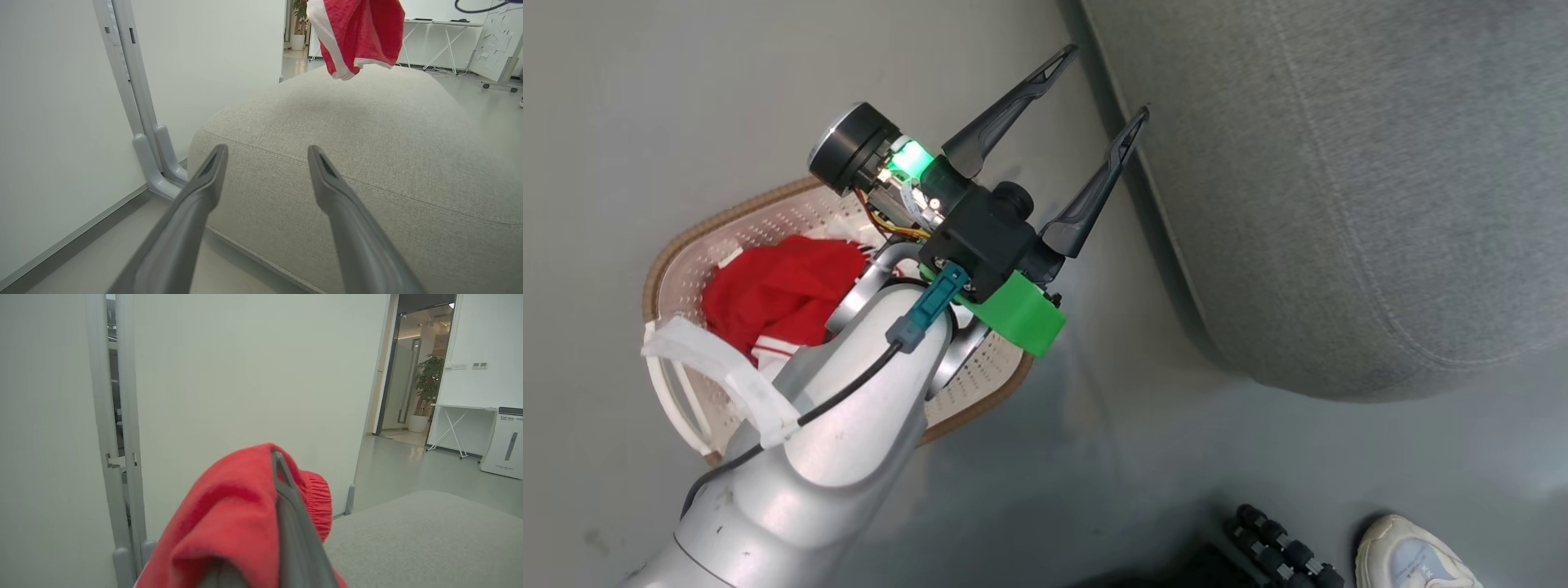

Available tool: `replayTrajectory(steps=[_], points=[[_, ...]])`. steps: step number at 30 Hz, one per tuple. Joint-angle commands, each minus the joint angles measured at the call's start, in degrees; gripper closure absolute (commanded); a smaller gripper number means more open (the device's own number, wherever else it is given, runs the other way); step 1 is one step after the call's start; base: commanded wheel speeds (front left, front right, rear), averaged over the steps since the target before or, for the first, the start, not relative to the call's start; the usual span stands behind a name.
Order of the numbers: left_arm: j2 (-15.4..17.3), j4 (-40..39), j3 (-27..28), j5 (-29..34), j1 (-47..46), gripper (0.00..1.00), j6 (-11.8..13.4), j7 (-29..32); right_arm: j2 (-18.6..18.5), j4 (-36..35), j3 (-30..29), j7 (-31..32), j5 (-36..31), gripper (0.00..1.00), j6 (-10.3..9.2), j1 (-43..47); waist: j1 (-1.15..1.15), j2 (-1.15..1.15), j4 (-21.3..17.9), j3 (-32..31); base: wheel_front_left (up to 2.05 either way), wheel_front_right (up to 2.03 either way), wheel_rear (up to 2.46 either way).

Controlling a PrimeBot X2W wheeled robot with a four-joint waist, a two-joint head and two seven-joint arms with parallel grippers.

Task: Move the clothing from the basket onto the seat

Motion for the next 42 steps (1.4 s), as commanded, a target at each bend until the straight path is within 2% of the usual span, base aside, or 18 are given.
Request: replayTrajectory(steps=[1, 8, 9, 17, 18, 19, 20, 25, 30, 42], points=[[-0.1, 0.0, -0.2, 0.4, -1.2, 0.0, -0.2, -0.1, -0.6, 1.7, 0.2, -0.2, -0.4, 1.0, -0.02, -0.9, 0.0, -0.01, 2.5, 3.0, 0.0, 0.0, 0.0], [-0.5, -0.1, -0.6, 0.5, -2.3, 0.0, -0.2, -0.1, -1.7, 12.5, 0.9, -0.2, -1.7, 1.0, -0.02, -1.9, 0.0, -0.01, 4.3, 5.5, 0.0, 0.0, 0.0], [-0.4, -0.2, -0.4, 0.4, -2.1, 0.0, -0.2, -0.1, -2.0, 16.4, 1.3, -0.2, -1.9, 1.0, -0.02, -1.2, 0.0, -0.01, 4.8, 5.8, 0.0, 0.0, 0.0], [-0.5, -0.2, 0.5, 0.1, -1.0, 0.0, 0.0, -0.1, -1.1, 20.6, 0.9, -0.2, -0.9, 1.0, -0.02, 1.5, 0.0, -0.01, 5.0, 4.7, 0.0, 0.0, 0.0], [-0.5, -0.3, 0.7, 0.0, -0.9, 0.0, 0.0, -0.1, -1.1, 20.7, 0.7, -0.2, -0.7, 0.66, -0.02, 1.9, 0.0, -0.01, 5.0, 4.5, 0.0, 0.0, 0.0], [-0.6, -0.4, 0.8, 0.0, -0.8, 0.0, 0.0, -0.1, -1.1, 20.6, 0.5, -0.2, -0.6, 0.13, -0.02, 2.2, 0.0, -0.01, 5.1, 4.2, 0.0, 0.0, 0.0], [-0.6, -0.4, 1.0, 0.0, -0.7, 0.0, 0.1, -0.1, -0.9, 20.5, 0.4, -0.2, -0.6, 0.0, -0.02, 2.7, 0.0, -0.01, 5.1, 3.7, 0.0, 0.0, 0.0], [-1.1, -0.7, 1.9, -0.6, 0.7, 0.0, 0.4, -0.1, -0.6, 18.3, 1.5, -0.2, -1.4, 0.0, -0.02, 6.6, 0.0, -0.01, 5.5, 0.6, 0.0, 0.0, 0.0], [-1.4, -0.9, 3.9, -1.5, 4.1, 0.0, 1.1, -0.1, 0.9, 15.1, 0.9, -0.2, -0.9, 0.0, -0.02, 14.3, 0.0, -0.01, 5.8, -4.7, 0.0, 0.0, 0.0], [-1.6, -1.8, 11.6, -3.2, 15.4, 0.0, 3.2, -0.1, 5.5, 3.3, 7.2, -0.2, -1.1, 0.0, -0.03, 31.9, 0.0, -0.01, 7.9, -16.1, 0.0, 0.0, 0.0]])
